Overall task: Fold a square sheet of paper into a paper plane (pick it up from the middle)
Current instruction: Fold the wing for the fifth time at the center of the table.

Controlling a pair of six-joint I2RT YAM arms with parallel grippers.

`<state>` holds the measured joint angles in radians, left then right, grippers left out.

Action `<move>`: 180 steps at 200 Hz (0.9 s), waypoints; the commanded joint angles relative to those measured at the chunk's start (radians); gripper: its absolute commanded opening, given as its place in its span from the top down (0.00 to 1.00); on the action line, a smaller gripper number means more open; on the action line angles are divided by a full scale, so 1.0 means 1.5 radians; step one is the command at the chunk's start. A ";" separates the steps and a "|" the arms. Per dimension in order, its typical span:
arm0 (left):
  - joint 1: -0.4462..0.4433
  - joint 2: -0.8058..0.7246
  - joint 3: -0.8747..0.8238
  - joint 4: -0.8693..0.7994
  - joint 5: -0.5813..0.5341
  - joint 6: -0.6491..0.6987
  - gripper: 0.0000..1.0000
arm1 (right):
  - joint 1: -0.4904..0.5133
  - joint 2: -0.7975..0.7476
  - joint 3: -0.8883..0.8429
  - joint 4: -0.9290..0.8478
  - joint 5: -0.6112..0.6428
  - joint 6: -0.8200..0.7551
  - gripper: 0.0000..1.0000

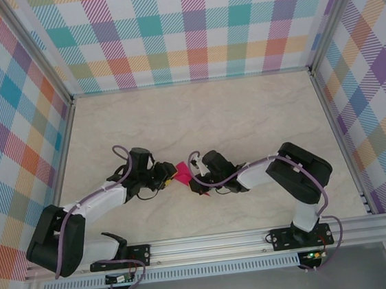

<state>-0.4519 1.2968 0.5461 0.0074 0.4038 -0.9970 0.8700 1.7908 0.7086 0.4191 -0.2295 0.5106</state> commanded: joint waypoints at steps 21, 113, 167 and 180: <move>-0.020 0.024 -0.009 0.043 0.006 0.009 0.72 | -0.023 0.036 0.010 0.003 -0.057 0.064 0.93; -0.037 0.072 -0.016 0.092 0.004 0.033 0.79 | -0.065 0.038 0.002 0.034 -0.133 0.146 1.00; -0.047 0.109 -0.004 0.141 0.004 0.049 0.91 | -0.070 0.034 0.007 0.028 -0.146 0.152 1.00; -0.049 0.121 -0.001 0.148 0.005 0.051 0.93 | -0.071 0.034 0.006 0.028 -0.148 0.155 1.00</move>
<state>-0.5106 1.4506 0.5335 0.1852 0.4034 -0.9504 0.7719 1.8431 0.7174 0.4770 -0.4244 0.7258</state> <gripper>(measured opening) 0.086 0.047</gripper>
